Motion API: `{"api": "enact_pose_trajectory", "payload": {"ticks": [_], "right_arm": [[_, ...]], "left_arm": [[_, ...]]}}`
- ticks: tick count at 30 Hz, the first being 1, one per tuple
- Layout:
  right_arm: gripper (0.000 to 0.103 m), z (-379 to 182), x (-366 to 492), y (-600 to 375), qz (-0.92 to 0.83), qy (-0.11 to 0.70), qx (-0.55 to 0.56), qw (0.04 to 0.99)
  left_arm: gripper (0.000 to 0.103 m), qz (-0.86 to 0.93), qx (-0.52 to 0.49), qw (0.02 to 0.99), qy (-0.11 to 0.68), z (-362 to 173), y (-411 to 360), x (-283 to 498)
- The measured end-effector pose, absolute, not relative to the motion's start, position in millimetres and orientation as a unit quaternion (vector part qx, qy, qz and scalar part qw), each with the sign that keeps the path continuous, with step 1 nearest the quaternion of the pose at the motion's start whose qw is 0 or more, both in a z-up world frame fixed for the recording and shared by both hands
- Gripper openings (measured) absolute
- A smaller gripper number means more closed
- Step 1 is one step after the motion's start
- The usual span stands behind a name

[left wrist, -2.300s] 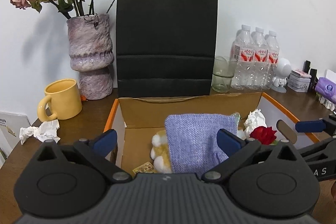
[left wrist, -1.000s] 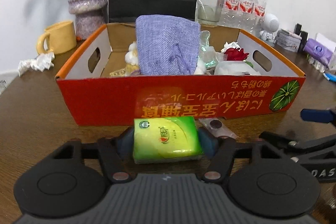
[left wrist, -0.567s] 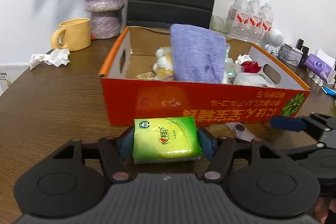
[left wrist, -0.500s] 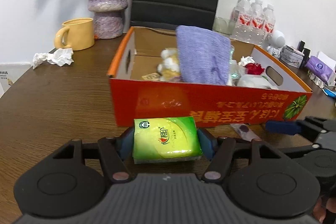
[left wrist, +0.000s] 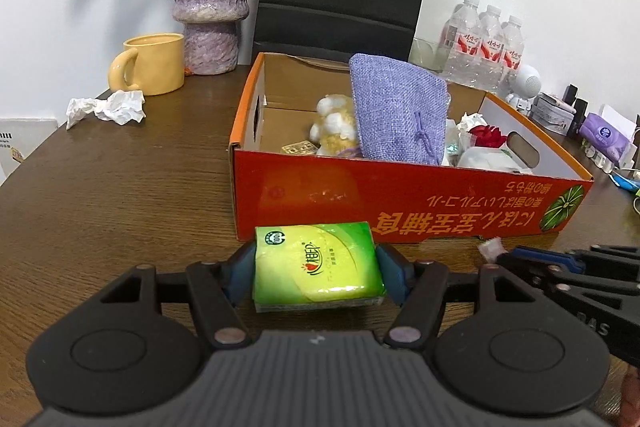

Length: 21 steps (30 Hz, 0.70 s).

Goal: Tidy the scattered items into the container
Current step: 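Hold the tissue pack with the left gripper while the right grasps the last wrapper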

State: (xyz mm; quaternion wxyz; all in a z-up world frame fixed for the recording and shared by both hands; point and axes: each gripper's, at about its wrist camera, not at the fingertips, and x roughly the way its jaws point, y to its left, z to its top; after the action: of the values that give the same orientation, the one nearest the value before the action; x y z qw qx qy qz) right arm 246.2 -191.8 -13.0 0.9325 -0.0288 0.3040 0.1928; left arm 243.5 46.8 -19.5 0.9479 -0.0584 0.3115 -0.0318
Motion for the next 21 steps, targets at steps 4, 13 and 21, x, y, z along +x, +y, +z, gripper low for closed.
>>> {"api": "enact_pose_trajectory", "payload": {"ticks": [4, 13, 21], "right_arm": [[0.01, -10.4, 234.6, -203.9, 0.19, 0.299, -0.012, 0.935], [0.004, 1.4, 216.1, -226.0, 0.183, 0.277, 0.016, 0.943], [0.012, 4.4, 217.5, -230.1, 0.2, 0.284, 0.023, 0.937]], "left_arm": [[0.066, -0.033, -0.061, 0.952, 0.299, -15.5, 41.7, 233.0], [0.066, -0.048, -0.074, 0.958, 0.273, -4.0, 24.5, 200.4], [0.066, -0.054, -0.064, 0.958, 0.275, -4.7, 14.0, 203.1]]}}
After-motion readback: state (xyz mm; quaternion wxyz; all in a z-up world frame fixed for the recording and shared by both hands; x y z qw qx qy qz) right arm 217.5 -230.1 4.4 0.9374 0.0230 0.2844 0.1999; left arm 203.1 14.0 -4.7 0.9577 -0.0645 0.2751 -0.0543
